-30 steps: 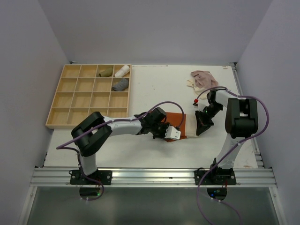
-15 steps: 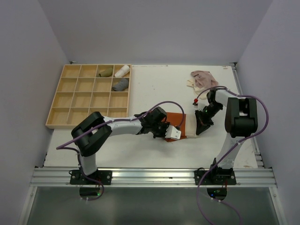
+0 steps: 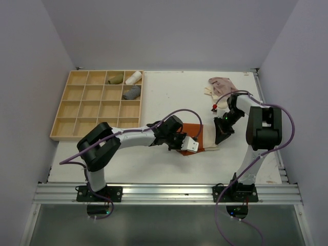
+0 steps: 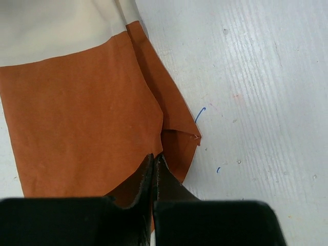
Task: Roll the underwear
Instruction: Fold the underwear
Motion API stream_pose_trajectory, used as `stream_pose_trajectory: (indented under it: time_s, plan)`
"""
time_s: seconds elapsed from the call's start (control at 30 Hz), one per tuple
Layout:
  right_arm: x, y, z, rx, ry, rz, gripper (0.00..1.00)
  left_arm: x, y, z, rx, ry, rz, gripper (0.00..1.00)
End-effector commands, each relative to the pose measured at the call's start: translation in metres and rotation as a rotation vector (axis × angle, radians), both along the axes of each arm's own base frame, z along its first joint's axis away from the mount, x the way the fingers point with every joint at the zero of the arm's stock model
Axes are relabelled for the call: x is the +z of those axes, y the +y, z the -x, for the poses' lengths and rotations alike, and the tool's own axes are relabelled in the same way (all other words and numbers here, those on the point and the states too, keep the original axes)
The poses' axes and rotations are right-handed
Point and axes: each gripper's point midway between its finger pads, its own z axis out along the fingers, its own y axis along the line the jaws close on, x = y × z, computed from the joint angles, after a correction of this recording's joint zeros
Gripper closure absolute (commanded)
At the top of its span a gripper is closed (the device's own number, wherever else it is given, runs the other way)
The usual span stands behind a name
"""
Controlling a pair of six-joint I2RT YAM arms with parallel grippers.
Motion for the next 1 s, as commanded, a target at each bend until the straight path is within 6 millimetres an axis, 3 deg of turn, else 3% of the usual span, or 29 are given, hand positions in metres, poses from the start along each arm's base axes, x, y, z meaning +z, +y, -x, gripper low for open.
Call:
stream_pose_trajectory:
  time_s: [0.0,0.33,0.43,0.6,0.8,0.87,0.97]
  plan:
    - [0.016,-0.008,-0.003,0.012,-0.026,0.013,1.00,0.048,-0.020,0.001,-0.041,-0.031,0.117,1.00]
    - [0.019,-0.018,-0.002,0.021,-0.027,0.019,1.00,0.064,-0.032,0.009,-0.056,0.019,0.167,1.00]
    - [0.016,-0.022,-0.001,0.008,-0.023,0.030,1.00,0.060,-0.038,0.014,-0.066,0.043,0.160,1.00]
    - [0.002,-0.029,0.003,0.014,0.005,0.060,1.00,0.029,-0.042,0.029,-0.066,0.110,0.094,0.98]
    - [-0.007,-0.030,0.002,0.013,0.018,0.064,1.00,-0.001,-0.023,0.032,-0.045,0.098,0.018,0.84]
    - [-0.009,-0.031,0.000,0.014,0.020,0.067,1.00,-0.002,-0.020,0.030,-0.033,0.081,0.012,0.70]
    - [-0.010,-0.031,-0.002,0.016,0.024,0.067,1.00,0.002,-0.017,0.023,0.006,0.047,0.019,0.60]
